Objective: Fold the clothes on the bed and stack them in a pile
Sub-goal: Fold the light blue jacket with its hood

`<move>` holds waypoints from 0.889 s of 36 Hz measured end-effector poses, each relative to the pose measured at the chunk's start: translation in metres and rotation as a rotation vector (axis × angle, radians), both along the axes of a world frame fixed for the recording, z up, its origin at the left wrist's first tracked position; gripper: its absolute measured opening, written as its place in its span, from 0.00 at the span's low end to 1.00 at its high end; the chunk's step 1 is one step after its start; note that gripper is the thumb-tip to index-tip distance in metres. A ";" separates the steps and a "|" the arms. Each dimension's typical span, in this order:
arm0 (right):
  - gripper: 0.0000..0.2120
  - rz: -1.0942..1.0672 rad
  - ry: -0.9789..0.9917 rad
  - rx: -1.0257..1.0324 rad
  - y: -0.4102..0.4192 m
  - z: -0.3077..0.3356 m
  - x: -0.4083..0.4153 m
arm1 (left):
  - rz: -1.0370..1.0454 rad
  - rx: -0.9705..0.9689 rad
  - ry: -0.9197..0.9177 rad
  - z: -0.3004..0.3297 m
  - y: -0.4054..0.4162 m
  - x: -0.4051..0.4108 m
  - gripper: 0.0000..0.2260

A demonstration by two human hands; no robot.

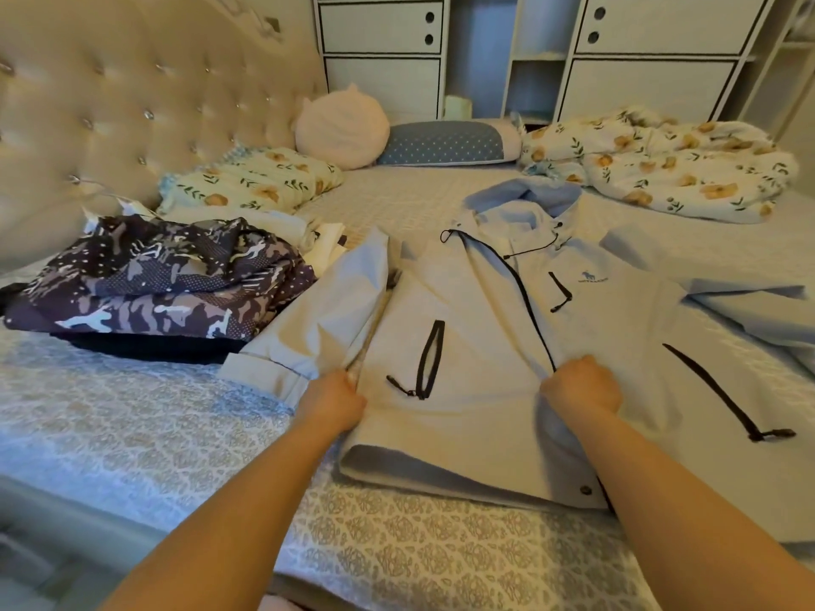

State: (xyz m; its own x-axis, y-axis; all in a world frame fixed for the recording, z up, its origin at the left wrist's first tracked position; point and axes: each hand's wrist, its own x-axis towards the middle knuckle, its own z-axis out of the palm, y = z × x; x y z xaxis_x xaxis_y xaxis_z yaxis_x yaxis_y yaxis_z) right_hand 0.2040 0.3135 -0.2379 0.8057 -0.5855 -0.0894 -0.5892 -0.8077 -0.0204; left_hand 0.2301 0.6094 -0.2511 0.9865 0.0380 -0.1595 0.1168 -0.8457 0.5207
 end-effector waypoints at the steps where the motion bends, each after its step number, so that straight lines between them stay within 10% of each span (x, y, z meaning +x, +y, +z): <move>1: 0.17 0.010 0.011 -0.015 -0.001 -0.001 -0.001 | -0.002 0.044 -0.020 -0.002 0.001 -0.001 0.04; 7: 0.14 0.039 -0.023 -0.005 -0.002 -0.009 -0.006 | -0.065 0.185 -0.101 0.000 -0.007 -0.002 0.14; 14: 0.15 0.038 -0.004 -0.062 -0.016 -0.014 -0.013 | 0.049 -0.182 -0.043 -0.016 -0.005 -0.027 0.33; 27: 0.24 -0.023 -0.098 0.068 -0.013 -0.017 -0.027 | -0.113 0.387 -0.099 -0.010 -0.030 -0.061 0.31; 32: 0.26 -0.041 -0.060 0.192 -0.007 -0.013 -0.027 | -0.043 0.492 -0.079 0.000 -0.034 -0.050 0.15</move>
